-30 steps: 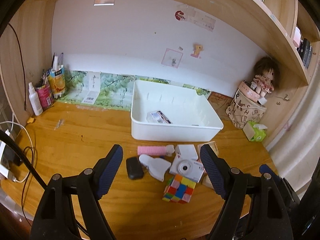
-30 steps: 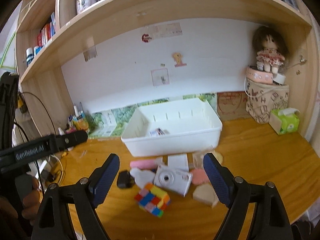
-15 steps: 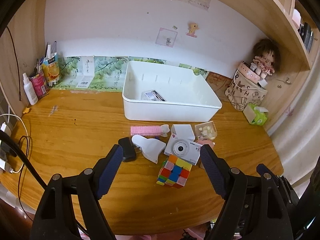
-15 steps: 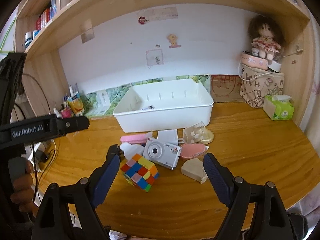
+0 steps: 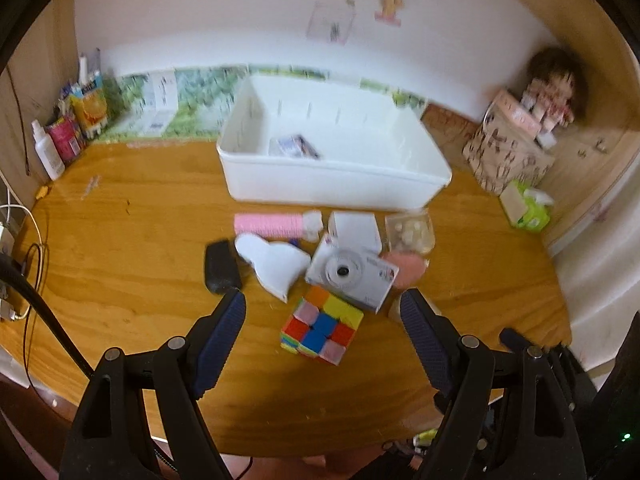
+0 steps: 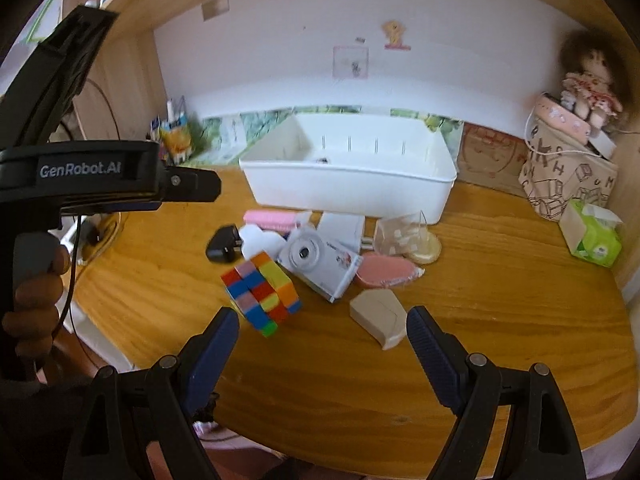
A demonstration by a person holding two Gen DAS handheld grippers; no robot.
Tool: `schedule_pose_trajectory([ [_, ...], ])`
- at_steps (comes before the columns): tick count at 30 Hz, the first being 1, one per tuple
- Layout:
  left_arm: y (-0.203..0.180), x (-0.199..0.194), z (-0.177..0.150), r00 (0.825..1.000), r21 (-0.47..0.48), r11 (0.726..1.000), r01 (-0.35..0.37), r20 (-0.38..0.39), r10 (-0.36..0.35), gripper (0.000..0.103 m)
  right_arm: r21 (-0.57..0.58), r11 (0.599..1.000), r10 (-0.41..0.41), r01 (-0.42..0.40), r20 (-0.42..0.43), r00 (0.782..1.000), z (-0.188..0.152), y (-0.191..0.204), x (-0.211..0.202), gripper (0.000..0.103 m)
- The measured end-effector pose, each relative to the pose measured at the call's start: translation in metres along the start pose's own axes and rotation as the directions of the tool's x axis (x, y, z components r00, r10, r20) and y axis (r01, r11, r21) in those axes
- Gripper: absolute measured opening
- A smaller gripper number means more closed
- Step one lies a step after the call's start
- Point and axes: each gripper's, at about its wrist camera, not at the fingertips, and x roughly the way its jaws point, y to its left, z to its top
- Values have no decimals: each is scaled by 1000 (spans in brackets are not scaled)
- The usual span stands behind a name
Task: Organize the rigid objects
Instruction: 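Move both tools back toward the Rubik's cube and beige pouch, then grasp the Rubik's cube with the left tool while the right tool grasps the beige pouch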
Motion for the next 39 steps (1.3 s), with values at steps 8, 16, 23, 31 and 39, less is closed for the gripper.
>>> schedule_pose_trajectory([
  [8,-17,41,0,982,-12,996,-85,-173,82,82,-33,998,51,-53,-68,996,5,-27,21,86],
  [16,-18,79,-1,938,-73,983,-167,-320,136,82,-70,993,81,-93,-158,984,10,-52,46,86],
  [23,-19,95,2,920,-127,965,-230,-352,173,86,-132,980,116,-151,-243,963,15,-63,73,86],
  [31,-13,105,-4,902,-187,938,-291,-380,204,88,-167,960,158,-223,-335,929,18,-70,103,86],
  [39,-1,110,-10,887,-245,916,-317,-418,196,88,-181,940,196,-288,-405,893,15,-66,121,86],
])
